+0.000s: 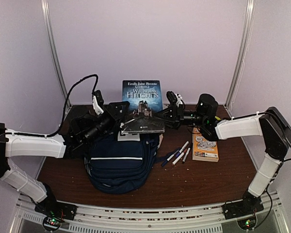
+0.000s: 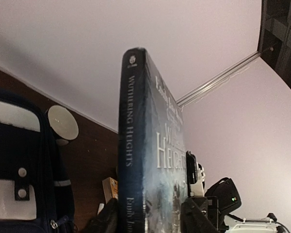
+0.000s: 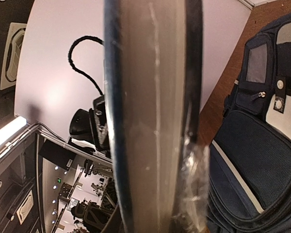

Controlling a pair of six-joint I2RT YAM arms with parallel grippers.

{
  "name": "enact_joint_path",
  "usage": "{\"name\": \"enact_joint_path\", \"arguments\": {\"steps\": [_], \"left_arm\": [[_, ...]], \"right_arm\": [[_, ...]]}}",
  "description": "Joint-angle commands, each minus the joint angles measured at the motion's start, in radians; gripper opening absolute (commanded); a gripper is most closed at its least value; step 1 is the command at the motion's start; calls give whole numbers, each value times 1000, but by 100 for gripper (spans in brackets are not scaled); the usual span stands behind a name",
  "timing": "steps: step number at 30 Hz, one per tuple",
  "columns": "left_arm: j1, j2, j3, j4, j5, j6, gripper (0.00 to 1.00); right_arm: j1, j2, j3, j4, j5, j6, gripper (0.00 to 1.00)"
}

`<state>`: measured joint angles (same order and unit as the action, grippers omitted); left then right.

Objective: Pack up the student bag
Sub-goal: Pass from the left arm to the right, then pick up the largest pocket of the bag from the student bag.

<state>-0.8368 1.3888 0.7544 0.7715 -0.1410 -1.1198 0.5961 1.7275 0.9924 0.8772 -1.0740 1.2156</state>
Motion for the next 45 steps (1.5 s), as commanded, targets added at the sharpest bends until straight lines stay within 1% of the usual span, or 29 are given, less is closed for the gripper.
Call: {"name": "enact_joint_path", "arguments": {"steps": [1,2,5,7,8,9,11,13,14,17,20,23,25,32,37,40,41,43,45], "left_arm": [[10,-172,12,-273,-8,87,50],[10,-216,17,-385,-12,118,53],[8,-321,71,-784,-38,337,59],[8,-342,138,-1044,-42,483,60],[6,-339,167,-1146,-19,558,60],[3,-330,198,-1244,-5,609,60],[-22,-304,233,-1396,-1,690,60],[-71,-270,259,-1508,-10,760,60],[-100,-253,269,-1544,-25,792,59],[-199,-195,302,-1622,-68,906,57],[-299,-121,334,-1668,-79,1005,56],[-339,-34,351,-1705,-15,1033,55],[-361,5,351,-1713,27,1034,57],[-381,91,323,-1672,29,1022,57],[-381,156,326,-1666,14,1023,54],[-381,187,326,-1668,-5,1021,54],[-381,200,327,-1673,-24,1017,52],[-381,227,336,-1688,-60,1016,43],[-381,246,350,-1693,-91,1006,37]], "right_arm": [[-11,-72,6,-221,20,-172,9],[-16,-85,-3,-248,19,-203,9],[-43,-128,-33,-326,5,-283,5],[-64,-164,-52,-398,-1,-360,2],[-73,-185,-59,-446,-6,-403,0],[-80,-206,-64,-502,-8,-459,0],[-90,-256,-60,-663,-13,-593,0],[-102,-307,-60,-830,-11,-712,0],[-109,-331,-63,-886,-10,-764,0],[-138,-402,-73,-1027,-10,-869,0],[-193,-461,-59,-1153,-7,-953,0],[-247,-506,-35,-1276,-2,-1034,0],[-275,-537,-33,-1313,3,-1058,0],[-310,-634,-90,-1308,30,-1070,0],[-315,-650,-97,-1312,34,-1070,0],[-315,-652,-97,-1315,35,-1071,0],[-315,-653,-97,-1318,34,-1073,0],[-316,-653,-97,-1319,34,-1076,0],[-315,-652,-98,-1319,36,-1077,0]]}}
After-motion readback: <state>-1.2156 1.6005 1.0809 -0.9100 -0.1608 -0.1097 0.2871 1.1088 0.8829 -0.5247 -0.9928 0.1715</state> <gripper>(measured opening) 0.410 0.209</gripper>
